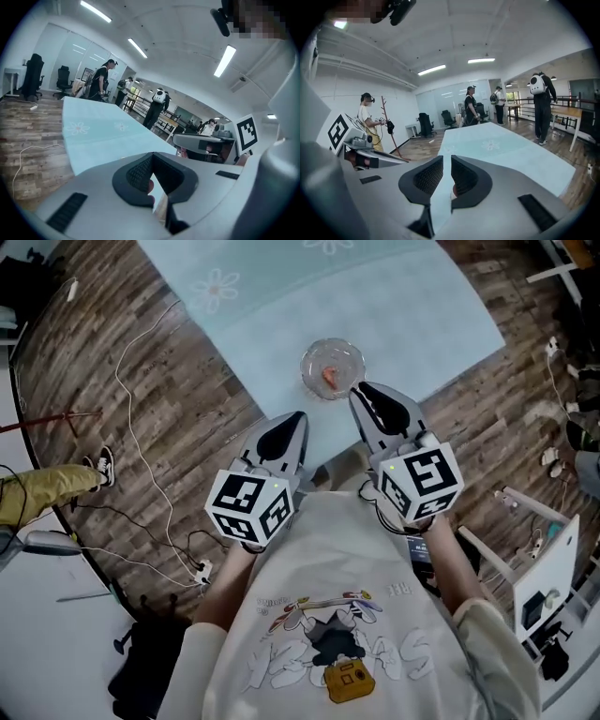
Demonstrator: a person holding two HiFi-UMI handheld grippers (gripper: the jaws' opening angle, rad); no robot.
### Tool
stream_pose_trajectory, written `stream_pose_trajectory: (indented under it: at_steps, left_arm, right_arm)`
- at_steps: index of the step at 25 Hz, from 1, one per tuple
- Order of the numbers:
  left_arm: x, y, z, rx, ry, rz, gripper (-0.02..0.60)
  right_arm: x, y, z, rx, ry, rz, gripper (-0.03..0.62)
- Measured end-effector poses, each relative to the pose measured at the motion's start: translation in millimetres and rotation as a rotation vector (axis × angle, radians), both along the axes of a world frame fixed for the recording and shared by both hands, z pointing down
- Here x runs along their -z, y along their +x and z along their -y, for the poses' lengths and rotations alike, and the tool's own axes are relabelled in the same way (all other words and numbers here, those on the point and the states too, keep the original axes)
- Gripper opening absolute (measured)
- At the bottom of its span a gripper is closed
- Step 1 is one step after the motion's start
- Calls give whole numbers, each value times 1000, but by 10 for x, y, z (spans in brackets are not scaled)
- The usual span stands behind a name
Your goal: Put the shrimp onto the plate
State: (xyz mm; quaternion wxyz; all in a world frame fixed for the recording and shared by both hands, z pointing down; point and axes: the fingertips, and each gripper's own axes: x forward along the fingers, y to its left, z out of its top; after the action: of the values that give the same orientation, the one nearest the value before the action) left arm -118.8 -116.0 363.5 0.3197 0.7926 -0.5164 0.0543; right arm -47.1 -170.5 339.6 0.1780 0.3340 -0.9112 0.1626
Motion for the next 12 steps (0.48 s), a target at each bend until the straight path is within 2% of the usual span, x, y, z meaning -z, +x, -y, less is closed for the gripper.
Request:
stream_pose_trajectory:
  at_steps: [6,12]
  left_arm:
    - [412,-99,-174,-28,136,63,8]
    - [550,-20,-366,-63,193,94,8]
  right_arm:
    - [376,64,-175,-88,108,29,51]
    - [500,218,-384,-160,134,44,32]
